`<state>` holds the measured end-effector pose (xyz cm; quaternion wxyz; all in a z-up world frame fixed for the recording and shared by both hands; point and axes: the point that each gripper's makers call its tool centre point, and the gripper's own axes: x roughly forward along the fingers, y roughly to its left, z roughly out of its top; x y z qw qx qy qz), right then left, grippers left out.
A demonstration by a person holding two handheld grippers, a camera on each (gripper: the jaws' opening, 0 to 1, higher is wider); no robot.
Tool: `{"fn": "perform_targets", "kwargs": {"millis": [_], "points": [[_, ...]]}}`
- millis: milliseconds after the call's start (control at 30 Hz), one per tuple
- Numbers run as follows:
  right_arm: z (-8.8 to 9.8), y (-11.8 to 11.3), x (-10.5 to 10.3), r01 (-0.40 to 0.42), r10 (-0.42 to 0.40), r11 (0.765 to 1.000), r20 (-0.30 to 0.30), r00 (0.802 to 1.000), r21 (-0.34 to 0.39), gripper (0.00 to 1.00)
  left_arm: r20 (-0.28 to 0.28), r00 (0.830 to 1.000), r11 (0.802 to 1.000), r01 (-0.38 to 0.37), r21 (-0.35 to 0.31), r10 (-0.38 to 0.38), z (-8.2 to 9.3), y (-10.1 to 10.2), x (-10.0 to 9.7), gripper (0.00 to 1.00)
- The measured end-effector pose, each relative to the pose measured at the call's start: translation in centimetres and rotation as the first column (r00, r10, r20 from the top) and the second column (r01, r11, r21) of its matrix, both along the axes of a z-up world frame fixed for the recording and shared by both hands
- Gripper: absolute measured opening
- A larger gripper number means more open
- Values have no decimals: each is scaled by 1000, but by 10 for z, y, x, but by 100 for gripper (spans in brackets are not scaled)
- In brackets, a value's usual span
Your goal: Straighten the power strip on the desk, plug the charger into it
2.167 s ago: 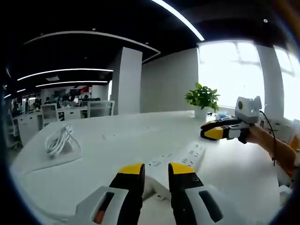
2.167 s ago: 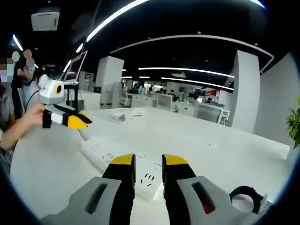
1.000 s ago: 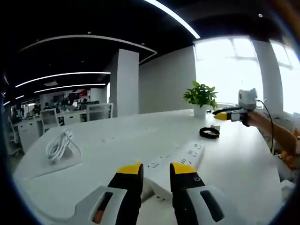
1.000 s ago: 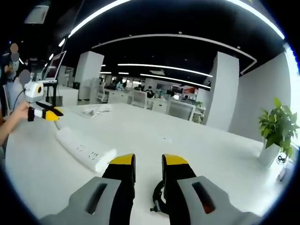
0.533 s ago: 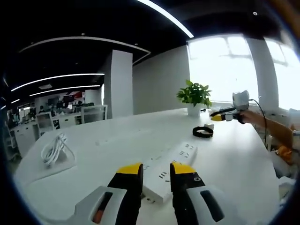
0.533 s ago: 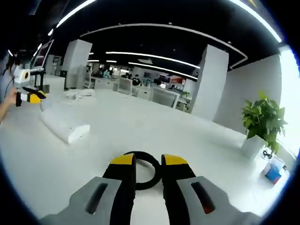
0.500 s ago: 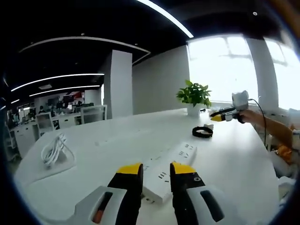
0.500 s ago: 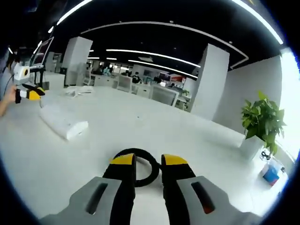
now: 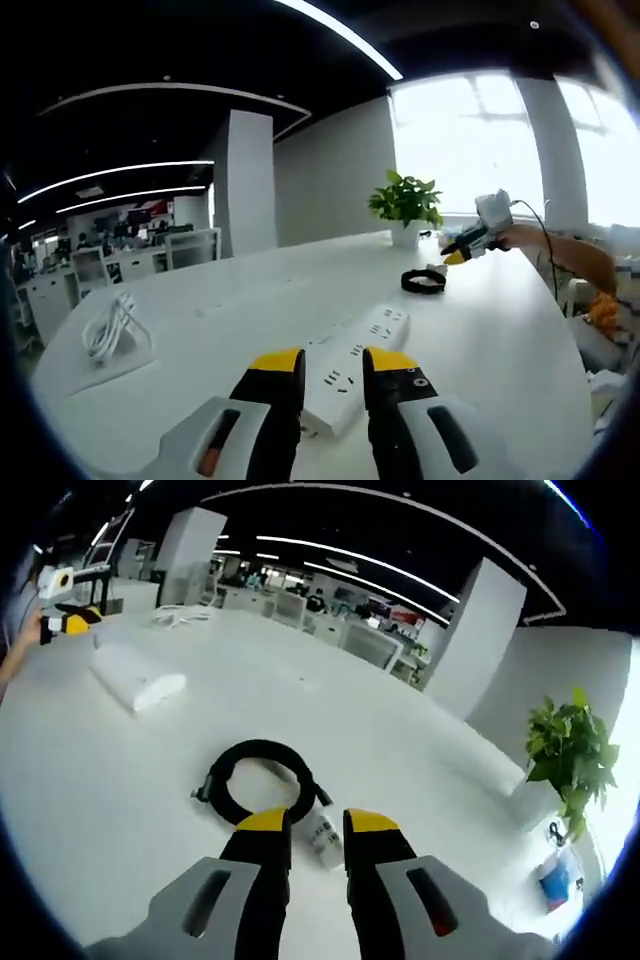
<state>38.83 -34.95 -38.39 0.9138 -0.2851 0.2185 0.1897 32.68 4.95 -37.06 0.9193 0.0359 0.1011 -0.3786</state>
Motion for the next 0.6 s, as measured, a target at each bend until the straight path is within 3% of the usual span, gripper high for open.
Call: {"fn": "perform_targets", "kwargs": {"millis": [100, 500, 600], "points": [[-3, -1, 2, -18, 17, 997, -20, 1000, -69, 20, 7, 1000, 1000, 1, 14, -1, 0, 0, -1, 23], [-6, -15, 19, -28, 16, 991, -91, 996, -134, 20, 3, 1000, 1000, 21, 8, -21, 1, -4, -4, 23], [-11, -16, 19, -44, 22, 986, -135, 991, -159, 20, 3, 1000, 1000, 26, 4, -26, 1, -5, -5, 23]]}}
